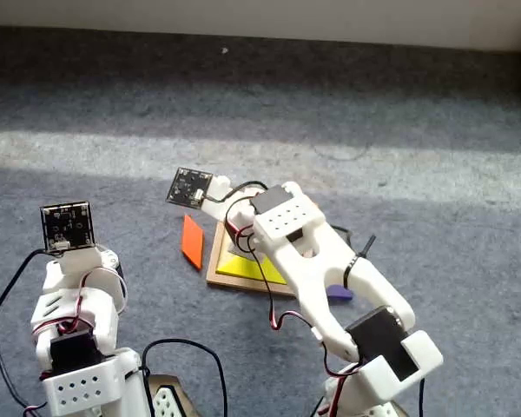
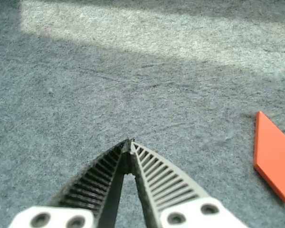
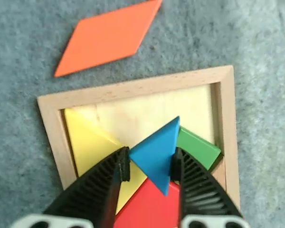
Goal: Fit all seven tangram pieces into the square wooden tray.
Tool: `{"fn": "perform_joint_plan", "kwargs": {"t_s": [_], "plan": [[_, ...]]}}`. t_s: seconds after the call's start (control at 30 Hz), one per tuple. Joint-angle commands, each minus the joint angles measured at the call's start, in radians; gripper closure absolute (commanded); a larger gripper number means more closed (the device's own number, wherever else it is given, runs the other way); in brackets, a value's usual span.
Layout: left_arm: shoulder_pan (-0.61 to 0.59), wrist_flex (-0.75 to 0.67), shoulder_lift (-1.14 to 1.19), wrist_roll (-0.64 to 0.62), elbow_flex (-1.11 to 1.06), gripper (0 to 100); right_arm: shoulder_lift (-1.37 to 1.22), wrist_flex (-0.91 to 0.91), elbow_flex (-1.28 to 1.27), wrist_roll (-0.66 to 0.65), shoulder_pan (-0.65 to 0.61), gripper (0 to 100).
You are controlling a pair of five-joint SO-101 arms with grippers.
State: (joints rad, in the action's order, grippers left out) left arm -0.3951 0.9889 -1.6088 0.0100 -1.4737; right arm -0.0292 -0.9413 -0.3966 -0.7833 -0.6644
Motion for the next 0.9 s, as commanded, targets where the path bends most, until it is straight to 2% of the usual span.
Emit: {"fn": "perform_joint_plan", "kwargs": {"t_s": [0.0, 0.1, 0.27, 0.43, 0.6, 0.67, 0.77, 0.87], "plan": [[-0.005, -0.015, -0.008, -0.005, 0.013, 100, 0.008, -0.008, 0.053, -0.031, -0.002, 87.2], [-0.005, -0.015, -0.008, -0.005, 0.013, 100, 0.015, -0.013, 0.048, -0.133, -0.013, 87.2], [-0.007, -0.015, -0.008, -0.005, 0.013, 100, 0.015, -0.145, 0.053, -0.287, -0.027, 87.2], [-0.007, -0.017, -0.008, -0.005, 0.013, 100, 0.015, -0.208, 0.053, -0.385, -0.027, 87.2], [-0.007, -0.017, -0.008, -0.005, 0.012, 100, 0.015, -0.209, 0.053, -0.387, -0.027, 85.5], [-0.007, -0.017, -0.008, -0.005, 0.012, 100, 0.015, -0.209, 0.053, -0.385, -0.027, 80.7], [-0.007, -0.018, -0.008, -0.005, 0.012, 100, 0.015, -0.209, 0.054, -0.315, -0.025, 72.5], [-0.007, -0.018, -0.008, -0.005, 0.012, 100, 0.016, -0.209, 0.073, -0.293, -0.025, 71.8]]}}
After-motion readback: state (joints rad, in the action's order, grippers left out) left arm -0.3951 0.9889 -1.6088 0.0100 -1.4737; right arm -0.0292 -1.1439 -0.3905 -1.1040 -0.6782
